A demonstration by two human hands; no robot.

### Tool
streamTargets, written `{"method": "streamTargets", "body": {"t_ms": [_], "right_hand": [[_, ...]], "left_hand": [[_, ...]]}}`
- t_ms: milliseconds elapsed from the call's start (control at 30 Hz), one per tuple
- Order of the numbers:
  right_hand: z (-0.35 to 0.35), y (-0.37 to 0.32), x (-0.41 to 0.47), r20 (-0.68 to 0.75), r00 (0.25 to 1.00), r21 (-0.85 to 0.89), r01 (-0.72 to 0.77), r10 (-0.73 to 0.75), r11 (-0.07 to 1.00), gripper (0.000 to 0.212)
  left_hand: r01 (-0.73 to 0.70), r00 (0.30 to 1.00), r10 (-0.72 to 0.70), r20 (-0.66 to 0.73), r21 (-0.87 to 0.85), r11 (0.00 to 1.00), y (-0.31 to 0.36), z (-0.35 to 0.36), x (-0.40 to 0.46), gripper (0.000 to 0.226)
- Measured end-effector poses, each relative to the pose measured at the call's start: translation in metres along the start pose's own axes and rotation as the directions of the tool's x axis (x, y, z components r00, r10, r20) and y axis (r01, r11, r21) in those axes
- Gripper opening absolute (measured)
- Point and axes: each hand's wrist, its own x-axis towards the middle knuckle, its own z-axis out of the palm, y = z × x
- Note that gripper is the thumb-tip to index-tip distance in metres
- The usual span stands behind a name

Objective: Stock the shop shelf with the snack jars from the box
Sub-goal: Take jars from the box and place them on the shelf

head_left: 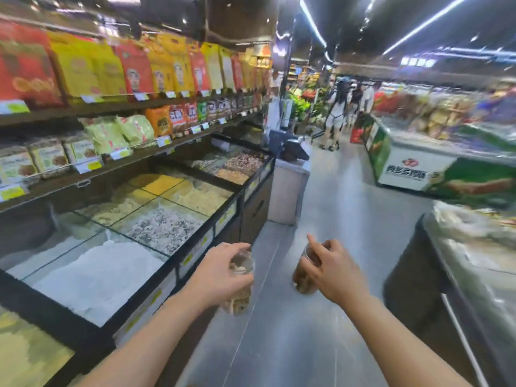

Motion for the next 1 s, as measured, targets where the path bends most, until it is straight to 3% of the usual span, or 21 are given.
{"method": "streamTargets", "body": {"t_ms": [100,300,467,633,767,833,1000], "right_hand": [[-0.061,0.04,-0.026,-0.094,0.994,-0.028,-0.064,0.061,0.998,0.062],[-0.165,0.129,-0.089,-0.136,0.973,-0.116,-0.203,0.187,0.972,0.065],[-0.244,0.213,-0.16,-0.146,0.935,-0.178,-0.345,0.322,0.921,0.064],[-0.313,0.303,-0.244,-0.147,0.884,-0.221,-0.466,0.443,0.857,0.061],[-0.364,0.366,-0.317,-0.198,0.829,-0.25,-0.558,0.523,0.791,0.059],[-0.385,0.395,-0.357,-0.221,0.787,-0.243,-0.617,0.576,0.749,0.061],[-0.429,0.45,-0.462,-0.278,0.628,-0.198,-0.778,0.727,0.596,0.065]], "left_hand": [[-0.107,0.993,0.106,0.051,0.018,0.994,0.067,0.012,0.005,0.081],[-0.283,0.949,0.276,0.153,0.026,0.959,0.196,0.067,0.001,0.061],[-0.375,0.896,0.378,0.232,-0.059,0.925,0.297,0.143,-0.011,0.082],[-0.439,0.842,0.467,0.271,-0.161,0.884,0.403,0.233,-0.042,0.072],[-0.503,0.768,0.547,0.332,-0.216,0.837,0.486,0.302,-0.066,0.052],[-0.517,0.725,0.584,0.365,-0.272,0.812,0.521,0.338,-0.077,0.058],[-0.594,0.54,0.683,0.492,-0.352,0.723,0.611,0.425,-0.119,0.055]]}}
